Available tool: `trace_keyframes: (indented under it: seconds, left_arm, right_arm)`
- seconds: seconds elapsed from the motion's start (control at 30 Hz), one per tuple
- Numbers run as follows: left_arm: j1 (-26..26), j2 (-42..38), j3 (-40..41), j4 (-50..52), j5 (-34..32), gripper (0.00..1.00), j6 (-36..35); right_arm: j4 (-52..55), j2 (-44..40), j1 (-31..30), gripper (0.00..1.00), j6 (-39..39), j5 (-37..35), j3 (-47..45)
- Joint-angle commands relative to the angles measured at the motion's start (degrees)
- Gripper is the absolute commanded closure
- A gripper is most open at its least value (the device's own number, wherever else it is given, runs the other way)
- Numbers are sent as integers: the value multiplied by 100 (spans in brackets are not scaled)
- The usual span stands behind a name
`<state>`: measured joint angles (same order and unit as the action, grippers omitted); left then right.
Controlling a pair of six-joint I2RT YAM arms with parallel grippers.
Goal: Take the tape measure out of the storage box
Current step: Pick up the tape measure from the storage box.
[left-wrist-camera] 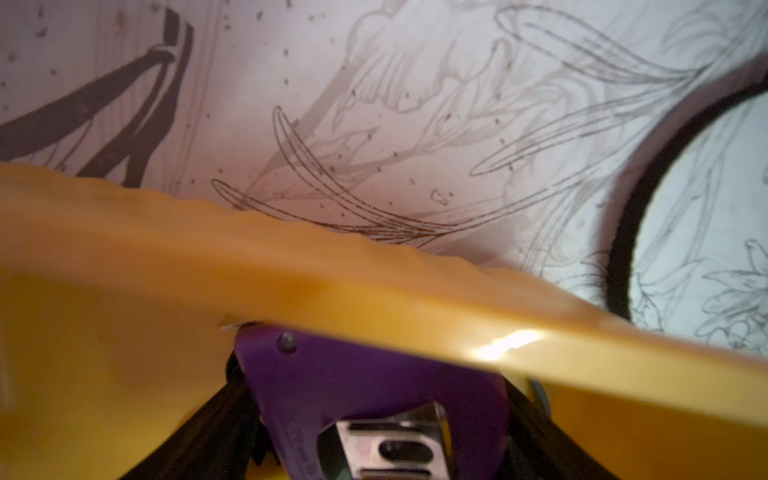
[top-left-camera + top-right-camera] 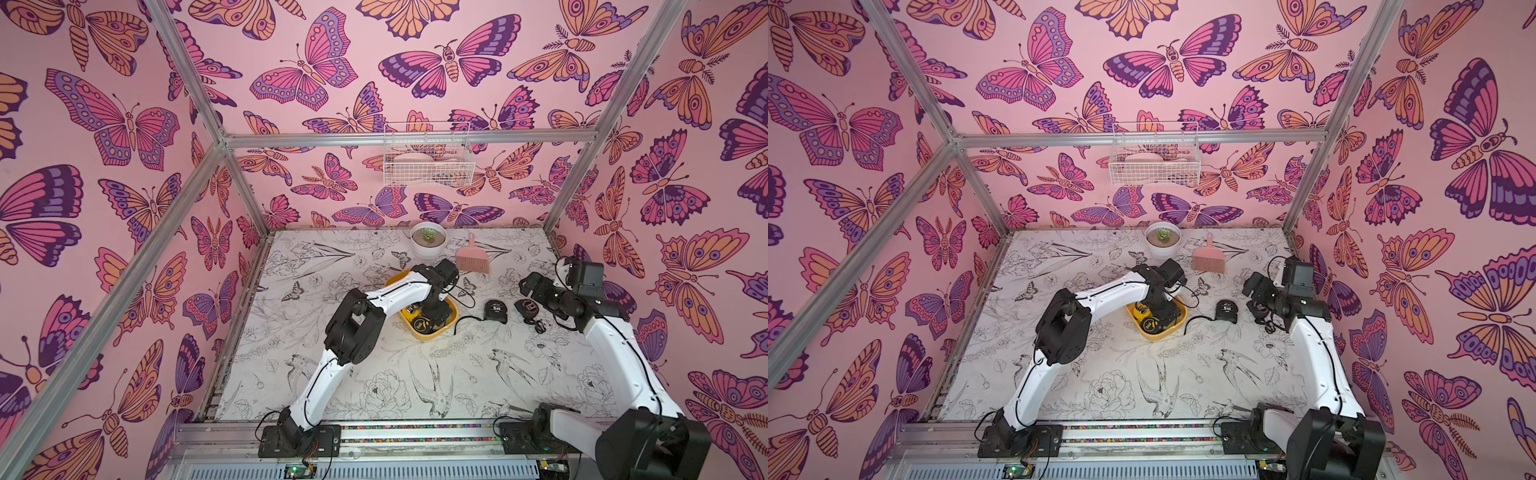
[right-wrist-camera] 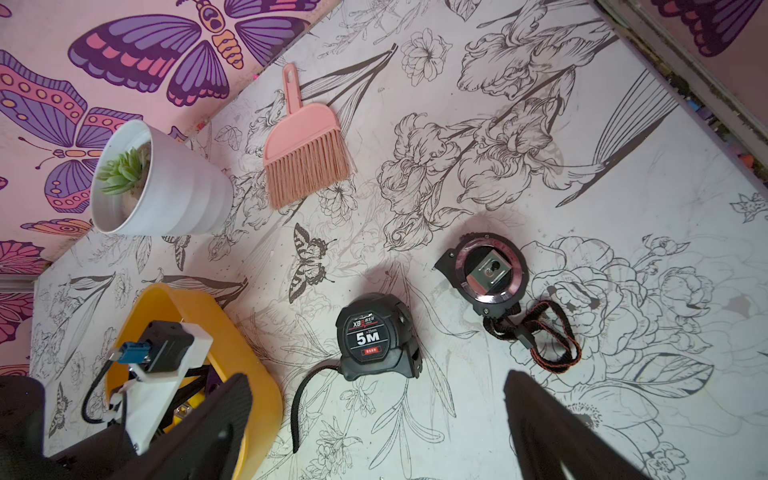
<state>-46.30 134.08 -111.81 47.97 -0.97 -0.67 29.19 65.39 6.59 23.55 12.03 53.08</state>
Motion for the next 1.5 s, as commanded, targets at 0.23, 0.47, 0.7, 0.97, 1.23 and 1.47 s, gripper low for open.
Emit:
trace_keyframes:
  seconds: [0.23, 0.47, 0.7, 0.97, 1.23, 1.47]
  left_arm:
    - [34, 135, -140, -60, -141, 37, 162]
    - [128, -399, 237, -294, -201, 63, 119]
    - [217, -1304, 710, -523, 234, 66, -66]
    - [391, -2258, 1618, -1051, 1216, 67, -206]
    - [437, -2693, 1938, -1300, 2126, 69, -356]
    - [486, -2889, 2196, -1404, 2180, 69, -330]
  right_arm:
    - [-20, -146, -107, 1, -9, 207, -148]
    - [-485, 54, -109, 1, 130, 1434, -454]
    - [-1251, 626, -375, 0, 361, 2421, -813]
    - [-1424, 1678, -1145, 1, 259, 2938, -296]
    - [-2130, 2419, -1982, 2, 577, 3297, 290]
    - [-2589, 2667, -2157, 7, 931, 3757, 344]
